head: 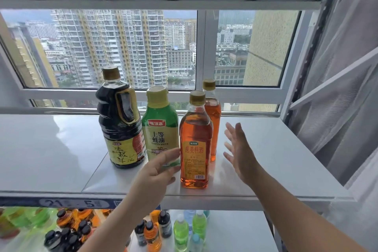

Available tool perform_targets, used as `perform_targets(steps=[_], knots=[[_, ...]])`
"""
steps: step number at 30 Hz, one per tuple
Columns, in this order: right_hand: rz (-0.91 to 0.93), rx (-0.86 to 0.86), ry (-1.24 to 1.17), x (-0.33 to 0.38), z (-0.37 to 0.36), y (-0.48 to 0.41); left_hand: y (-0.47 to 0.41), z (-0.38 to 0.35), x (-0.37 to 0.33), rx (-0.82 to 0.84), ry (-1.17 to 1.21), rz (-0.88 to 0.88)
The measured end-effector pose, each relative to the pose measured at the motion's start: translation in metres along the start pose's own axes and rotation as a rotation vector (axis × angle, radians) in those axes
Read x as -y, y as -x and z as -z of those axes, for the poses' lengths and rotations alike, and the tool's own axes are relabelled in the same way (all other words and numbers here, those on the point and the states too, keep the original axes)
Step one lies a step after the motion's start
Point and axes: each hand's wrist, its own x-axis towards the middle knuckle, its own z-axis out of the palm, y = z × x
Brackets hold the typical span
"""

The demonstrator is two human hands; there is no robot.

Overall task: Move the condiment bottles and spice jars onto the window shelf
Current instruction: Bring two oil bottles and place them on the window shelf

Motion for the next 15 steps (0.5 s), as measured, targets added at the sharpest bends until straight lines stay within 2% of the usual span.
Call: perform_targets(steps=[5, 15], knots=[[-0.033, 0.129, -0.018, -0.005, -0.015, -0.005, 0.009, 0.001, 0.003, 0.031, -0.041, -0.011], [-0.044, 0.135, -0.055, 0.014, -0.048, 0.01, 0.019, -0.005, 0.004, 0.065, 0.058, -0.05]])
